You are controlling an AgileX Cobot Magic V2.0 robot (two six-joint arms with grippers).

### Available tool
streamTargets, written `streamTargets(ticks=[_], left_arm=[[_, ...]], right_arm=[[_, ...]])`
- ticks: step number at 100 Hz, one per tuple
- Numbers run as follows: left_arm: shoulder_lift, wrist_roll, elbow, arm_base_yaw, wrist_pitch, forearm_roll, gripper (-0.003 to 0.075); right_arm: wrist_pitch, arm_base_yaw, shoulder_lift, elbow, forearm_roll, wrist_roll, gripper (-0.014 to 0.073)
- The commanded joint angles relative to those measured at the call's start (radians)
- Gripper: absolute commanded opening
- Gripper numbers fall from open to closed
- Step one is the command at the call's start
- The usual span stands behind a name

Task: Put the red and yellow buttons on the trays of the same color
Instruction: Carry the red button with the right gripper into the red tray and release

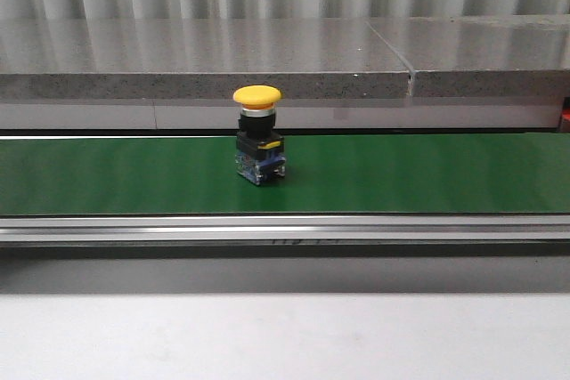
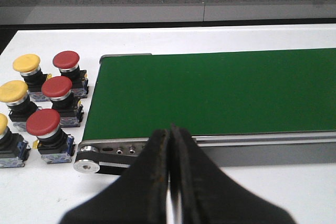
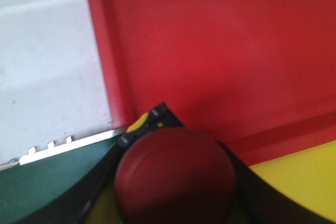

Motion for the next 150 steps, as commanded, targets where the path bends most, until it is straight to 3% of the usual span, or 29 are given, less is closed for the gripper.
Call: streamTargets(ticks=[1,47,92,104,130,140,150], left_arm=[[0.009,-0.001,-0.029,-0.008,-0.077,-0.014,-0.002],[0.009,-0.001,-0.029,-0.008,-0.077,-0.014,-0.002],[0.009,-0.001,-0.029,-0.008,-0.077,-0.014,-0.002],[0.009,-0.001,-0.029,-0.008,-0.077,-0.014,-0.002],[0.009,-0.001,-0.029,-0.008,-0.077,-0.014,-0.002],[0.009,-0.001,-0.029,-0.008,-0.077,-0.014,-0.002],[0.009,-0.001,-0.029,-0.008,-0.077,-0.014,-0.002]], right_arm=[[-0.062,-0.041,0.015,-0.076,-0.016,-0.008,0.0059],[-0.091,-0.063,0.262,-0.18,-0.016,-0.008,0.0059],[-0.086,-0.063,0.331,-0.202,-0.016,-0.008,0.0065],[-0.072,-0.066,0.331,-0.202,-0.016,-0.008,0.0165],[-0.057,-0.082,0.329,-0.202,-0.016,-0.008,0.056],[-0.057,-0.085,0.327,-0.207,-0.016,-0.008,0.0624],[-0.031,-0.085,0.326,-0.231,-0.016,-0.008,0.0631]])
